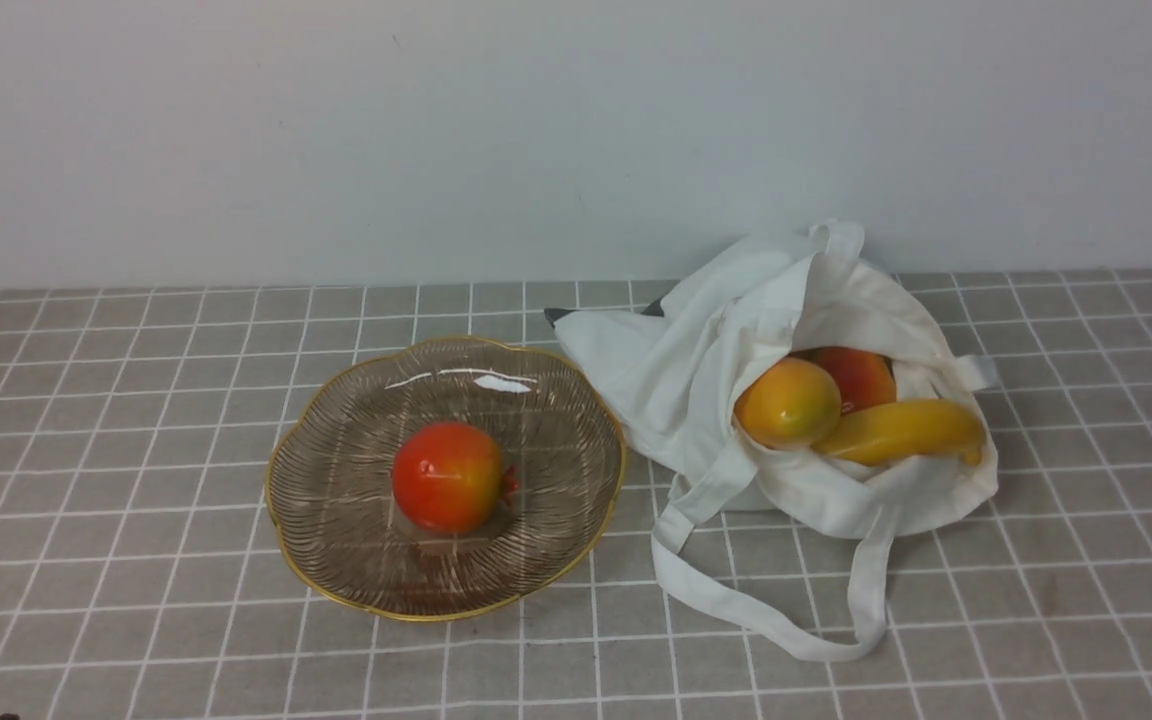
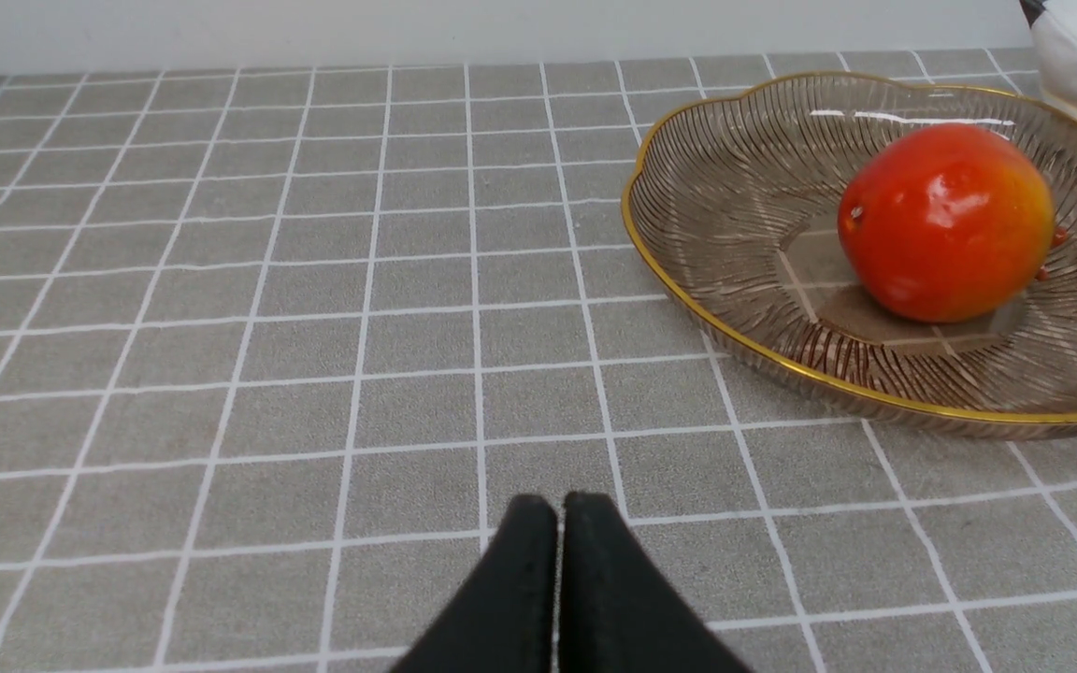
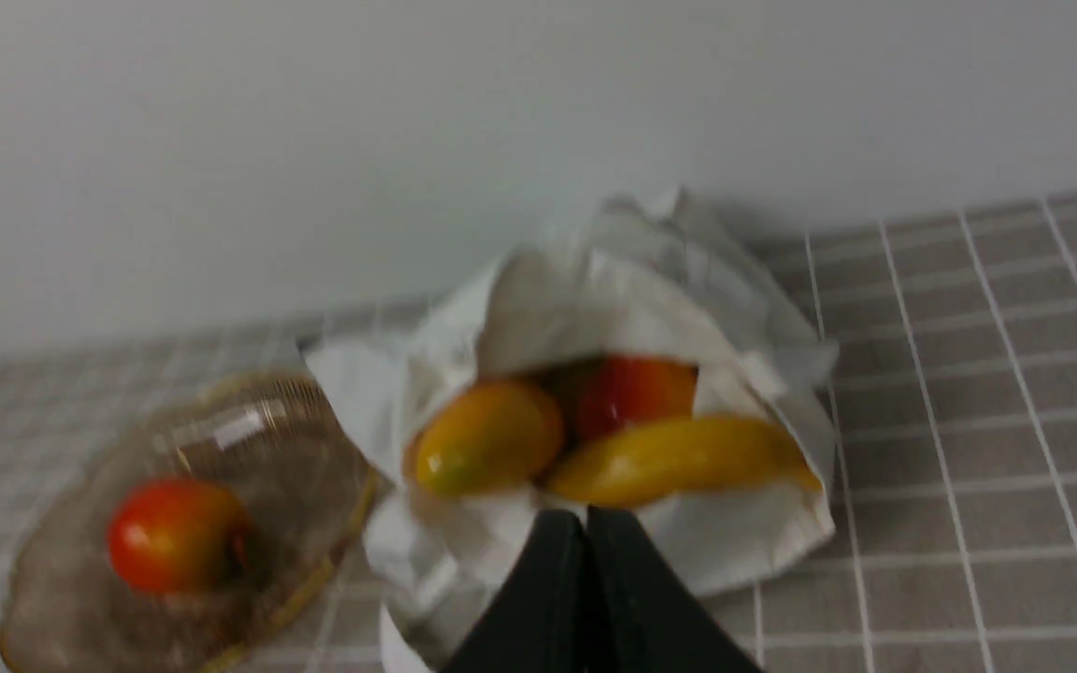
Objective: Take the fruit out of the bag on the grey coffee tablecloth and place them on the plate.
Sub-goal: 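Reach into the bag and grasp a fruit with the right gripper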
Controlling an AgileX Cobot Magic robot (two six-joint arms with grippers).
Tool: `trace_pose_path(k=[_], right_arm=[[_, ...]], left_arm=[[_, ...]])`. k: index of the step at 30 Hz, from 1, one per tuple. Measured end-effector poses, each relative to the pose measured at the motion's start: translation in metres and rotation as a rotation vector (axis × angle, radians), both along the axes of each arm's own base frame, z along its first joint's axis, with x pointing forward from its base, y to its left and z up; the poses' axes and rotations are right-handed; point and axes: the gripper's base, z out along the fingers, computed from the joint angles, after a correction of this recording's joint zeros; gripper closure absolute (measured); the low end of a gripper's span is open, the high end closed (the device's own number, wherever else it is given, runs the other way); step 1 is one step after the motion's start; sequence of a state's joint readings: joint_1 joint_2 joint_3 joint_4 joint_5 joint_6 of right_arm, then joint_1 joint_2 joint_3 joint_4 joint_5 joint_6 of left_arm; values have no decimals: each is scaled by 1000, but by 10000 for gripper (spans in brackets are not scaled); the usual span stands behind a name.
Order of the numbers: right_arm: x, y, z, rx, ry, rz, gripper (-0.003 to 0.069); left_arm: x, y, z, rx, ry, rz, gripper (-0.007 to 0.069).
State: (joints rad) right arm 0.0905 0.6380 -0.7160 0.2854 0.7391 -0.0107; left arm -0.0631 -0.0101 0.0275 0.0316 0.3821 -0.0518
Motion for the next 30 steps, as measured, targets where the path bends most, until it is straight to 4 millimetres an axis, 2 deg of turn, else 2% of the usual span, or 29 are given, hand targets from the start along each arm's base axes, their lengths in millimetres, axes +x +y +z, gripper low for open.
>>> trace_pose_path(k=[1, 3, 4, 5, 6, 7, 8, 11, 13, 16, 18, 21, 25, 26, 28, 29, 30], right_arm=[[10, 2, 3, -34, 44, 26, 673], [47, 8, 1, -130, 203, 123, 673], [58, 11, 2, -149, 237, 160, 673], [60, 11, -1, -152, 253, 167, 673], [82, 16, -3, -164, 313, 212, 672], [90, 18, -5, -159, 335, 223, 672], [107, 21, -8, -151, 372, 246, 671], [129, 26, -12, -152, 404, 266, 671], [149, 38, -15, -190, 422, 309, 670], [166, 63, -20, -259, 423, 373, 659], [170, 68, -22, -272, 423, 378, 652], [185, 90, -34, -359, 398, 406, 582], [198, 107, -48, -413, 359, 433, 457], [202, 112, -54, -424, 353, 440, 378], [206, 115, -60, -427, 350, 442, 291], [207, 116, -61, -428, 352, 442, 291], [210, 118, -68, -423, 368, 439, 193]], left_arm=[[0, 0, 0, 0, 0, 0, 632], [0, 0, 0, 0, 0, 0, 632], [0, 0, 0, 0, 0, 0, 632], [0, 0, 0, 0, 0, 0, 632], [0, 0, 0, 0, 0, 0, 632], [0, 0, 0, 0, 0, 0, 632], [0, 0, 0, 0, 0, 0, 632], [0, 0, 0, 0, 0, 0, 632], [0, 0, 0, 0, 0, 0, 632], [0, 0, 0, 0, 0, 0, 632], [0, 0, 0, 0, 0, 0, 632], [0, 0, 0, 0, 0, 0, 632], [0, 0, 0, 0, 0, 0, 632], [0, 0, 0, 0, 0, 0, 632], [0, 0, 0, 0, 0, 0, 632], [0, 0, 0, 0, 0, 0, 632], [0, 0, 0, 0, 0, 0, 632]])
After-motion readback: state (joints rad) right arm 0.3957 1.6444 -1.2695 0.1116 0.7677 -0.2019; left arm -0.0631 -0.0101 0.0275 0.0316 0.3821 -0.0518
